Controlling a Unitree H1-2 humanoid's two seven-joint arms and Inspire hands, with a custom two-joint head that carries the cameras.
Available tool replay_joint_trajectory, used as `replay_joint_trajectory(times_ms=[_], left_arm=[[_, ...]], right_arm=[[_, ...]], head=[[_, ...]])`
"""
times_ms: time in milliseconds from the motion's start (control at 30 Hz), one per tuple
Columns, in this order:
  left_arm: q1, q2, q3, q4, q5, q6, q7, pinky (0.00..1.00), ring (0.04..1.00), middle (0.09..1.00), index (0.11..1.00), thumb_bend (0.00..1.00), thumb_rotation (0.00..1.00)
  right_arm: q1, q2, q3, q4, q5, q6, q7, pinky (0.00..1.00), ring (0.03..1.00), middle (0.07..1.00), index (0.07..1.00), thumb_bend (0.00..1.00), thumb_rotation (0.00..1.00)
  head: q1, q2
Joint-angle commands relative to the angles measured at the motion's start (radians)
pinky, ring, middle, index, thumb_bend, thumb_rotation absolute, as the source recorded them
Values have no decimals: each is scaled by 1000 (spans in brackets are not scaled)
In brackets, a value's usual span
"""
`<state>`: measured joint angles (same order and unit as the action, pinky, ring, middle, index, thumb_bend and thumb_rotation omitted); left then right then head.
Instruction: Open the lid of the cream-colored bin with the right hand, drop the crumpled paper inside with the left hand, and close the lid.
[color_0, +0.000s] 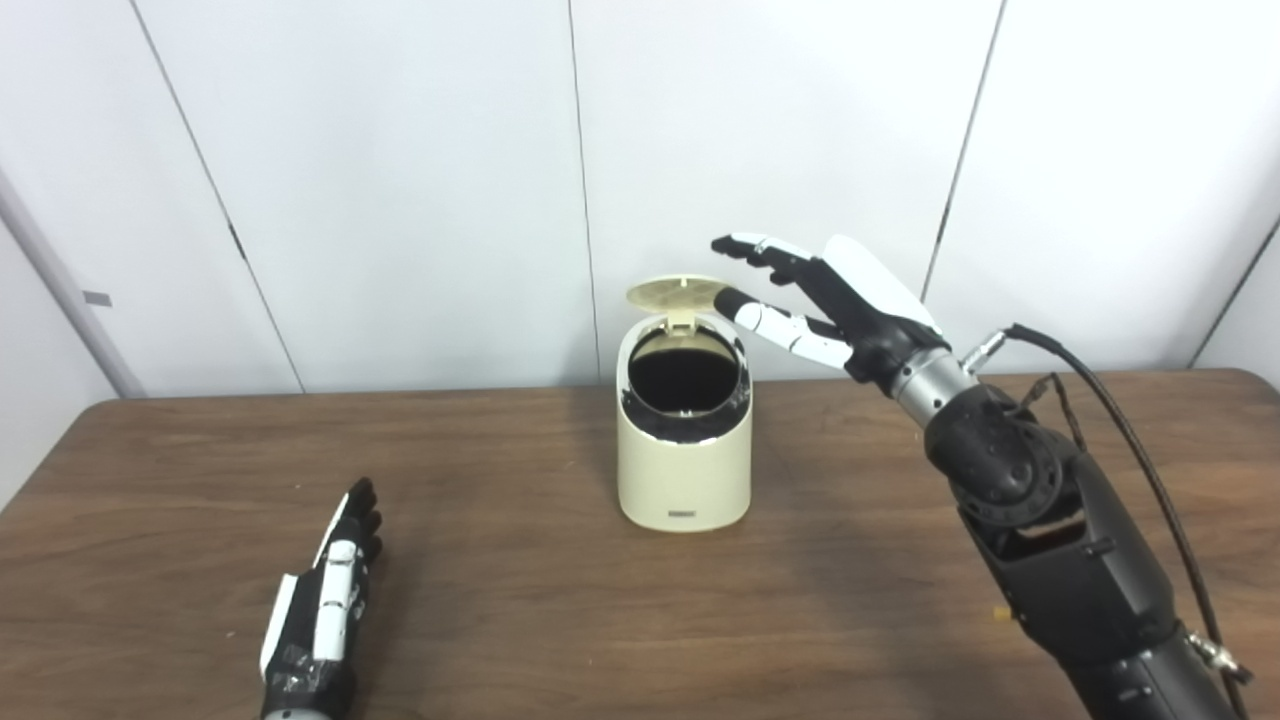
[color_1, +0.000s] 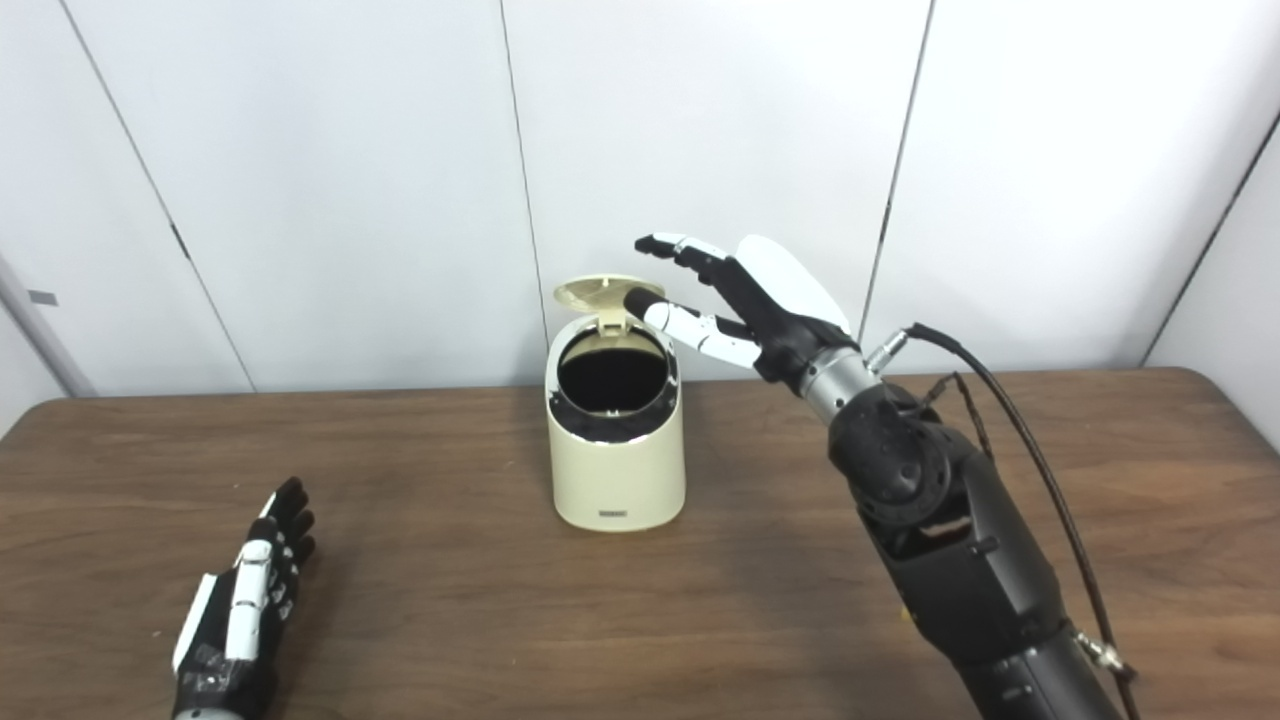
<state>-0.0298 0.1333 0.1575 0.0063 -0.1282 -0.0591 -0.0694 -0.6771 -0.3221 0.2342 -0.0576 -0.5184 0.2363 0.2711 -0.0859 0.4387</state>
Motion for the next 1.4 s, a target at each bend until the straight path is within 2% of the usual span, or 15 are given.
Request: replay_joint_trajectory(times_ms=[0,167,500,700,833,1000,1367], left_arm=[[19,-19,-15,18,0,0,4,1000,1000,1000,999,437,981],[20,-21,-19,17,7,-2,5,1000,1000,1000,997,436,977],[20,-23,-21,21,10,-5,12,1000,1000,1000,993,447,936],[19,-27,-23,31,8,-17,14,1000,994,998,989,451,923],[20,-31,-26,30,12,-10,19,1000,987,992,986,465,908],[21,-33,-24,24,-1,-7,15,1000,994,997,988,443,901],[15,-32,-26,27,-6,-10,13,1000,1000,1000,993,469,883]], right_arm=[[-58,-15,4,-10,-16,-27,-1,845,913,898,860,537,988],[-70,-21,24,1,-35,-14,30,879,943,915,870,559,999],[-87,-24,49,35,-49,-29,50,841,936,910,867,578,973],[-92,-35,69,37,-69,-29,76,846,951,920,874,611,999],[-91,-31,75,27,-67,-28,85,874,964,919,871,633,995],[-88,-38,82,17,-66,-32,99,912,980,916,874,627,987],[-62,-66,96,-30,-92,-42,138,959,999,921,879,617,999]], head=[[-1,4],[1,6],[5,12],[7,17],[9,20],[11,24],[12,35]])
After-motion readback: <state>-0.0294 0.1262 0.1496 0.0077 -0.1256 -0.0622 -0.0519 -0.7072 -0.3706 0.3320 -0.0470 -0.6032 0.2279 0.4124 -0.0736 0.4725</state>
